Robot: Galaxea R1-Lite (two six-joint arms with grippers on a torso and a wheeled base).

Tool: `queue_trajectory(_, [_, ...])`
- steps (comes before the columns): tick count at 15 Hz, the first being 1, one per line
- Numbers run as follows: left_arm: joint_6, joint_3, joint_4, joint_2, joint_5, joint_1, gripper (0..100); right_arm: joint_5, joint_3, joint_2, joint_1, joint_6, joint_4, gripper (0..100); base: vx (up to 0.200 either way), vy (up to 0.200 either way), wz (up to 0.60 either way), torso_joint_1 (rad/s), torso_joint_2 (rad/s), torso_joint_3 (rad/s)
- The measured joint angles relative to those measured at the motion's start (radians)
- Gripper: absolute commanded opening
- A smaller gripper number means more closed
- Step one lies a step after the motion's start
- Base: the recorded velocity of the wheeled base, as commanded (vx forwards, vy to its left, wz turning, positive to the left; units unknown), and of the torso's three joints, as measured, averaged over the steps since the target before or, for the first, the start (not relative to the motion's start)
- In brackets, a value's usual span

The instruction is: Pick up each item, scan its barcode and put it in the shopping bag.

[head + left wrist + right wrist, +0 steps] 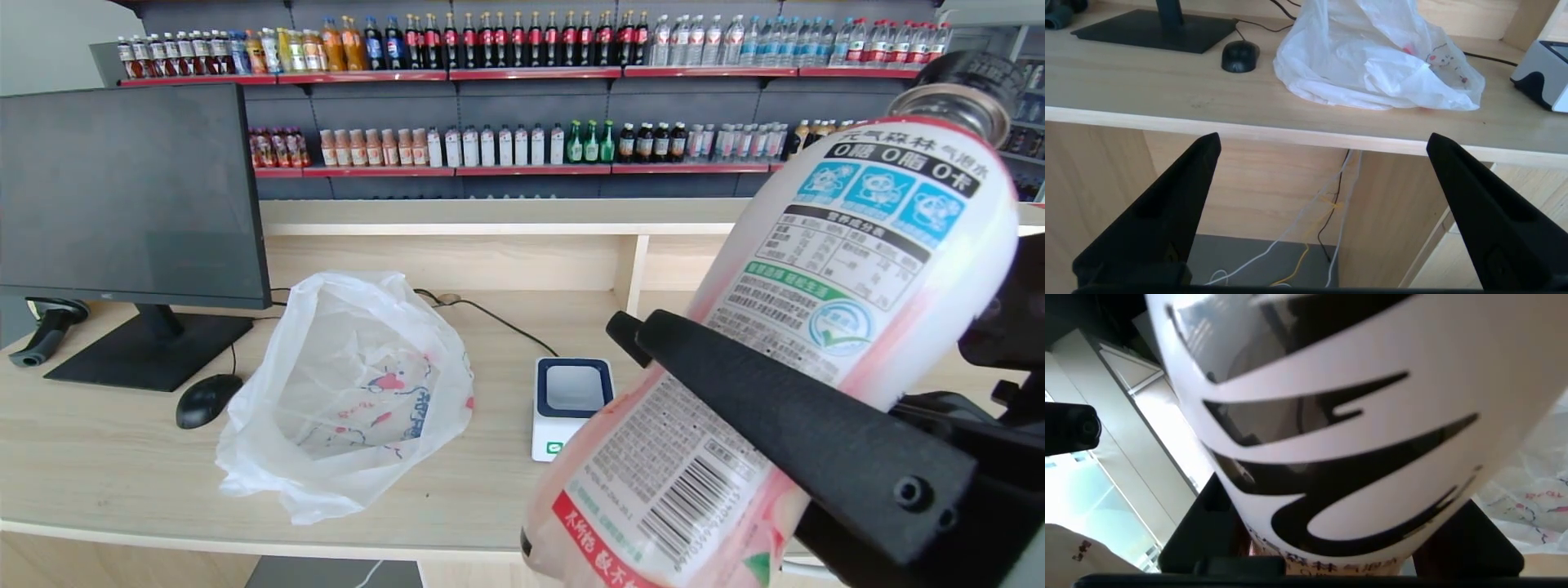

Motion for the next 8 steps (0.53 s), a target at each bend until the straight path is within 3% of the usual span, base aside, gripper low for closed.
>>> queue_trajectory(8, [0.0, 0.0, 0.0, 0.0, 0.0, 0.0, 100, 0.0, 0.006, -0.004, -0.002, 0.0, 0.0, 0, 0.0, 0.0, 0.0, 0.0, 0.0, 0.0])
